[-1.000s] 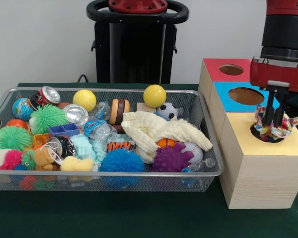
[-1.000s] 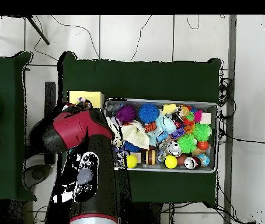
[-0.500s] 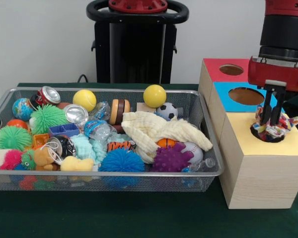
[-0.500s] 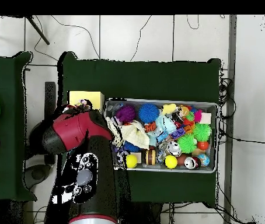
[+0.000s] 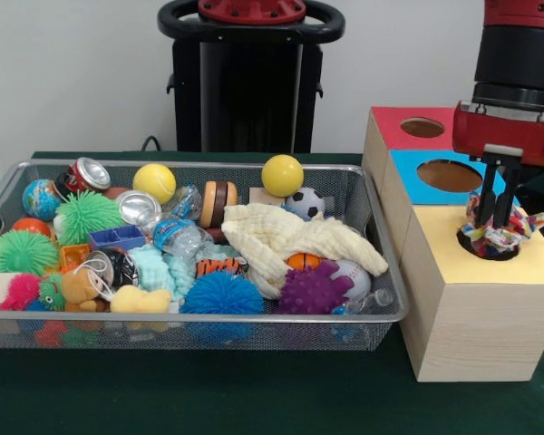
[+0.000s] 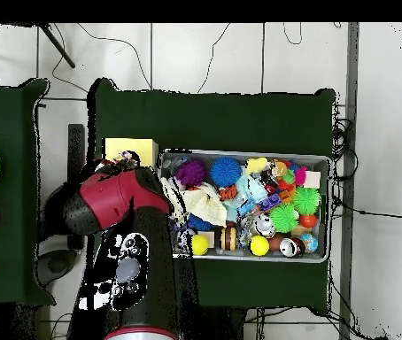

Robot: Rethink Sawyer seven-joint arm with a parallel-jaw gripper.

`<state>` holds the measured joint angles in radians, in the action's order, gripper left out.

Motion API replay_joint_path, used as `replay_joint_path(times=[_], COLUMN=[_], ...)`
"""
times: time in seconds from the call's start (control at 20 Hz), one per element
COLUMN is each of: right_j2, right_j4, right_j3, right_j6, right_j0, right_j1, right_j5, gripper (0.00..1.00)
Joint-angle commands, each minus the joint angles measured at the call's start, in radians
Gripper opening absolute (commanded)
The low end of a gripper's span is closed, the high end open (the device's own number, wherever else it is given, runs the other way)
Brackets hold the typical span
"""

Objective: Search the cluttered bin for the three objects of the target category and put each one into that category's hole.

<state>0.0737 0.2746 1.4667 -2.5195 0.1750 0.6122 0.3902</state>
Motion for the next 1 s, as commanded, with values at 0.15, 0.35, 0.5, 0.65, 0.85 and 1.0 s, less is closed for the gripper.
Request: replay_joint_path(times=[0.15,0.35,0.5,0.65,0.85,1.0], right_j2=[-0.01,0.018,0.053,0.084,0.133,0.164], right_j4=[0.117,0.157,0.192,0.216,0.226,0.211], right_j3=[0.068,0.053,0.034,0.015,-0.009,-0.033], right_j6=[0.101,0.088,0.047,0.006,-0.051,-0.088], right_j0=[0.007,0.02,0.039,0.063,0.099,0.121], right_j1=[-0.034,-0.051,-0.083,-0.116,-0.171,-0.216], right_j5=[0.064,0.027,-0.014,-0.042,-0.103,-0.15], gripper=[0.0,0.0,0.0,0.0,0.0,0.0])
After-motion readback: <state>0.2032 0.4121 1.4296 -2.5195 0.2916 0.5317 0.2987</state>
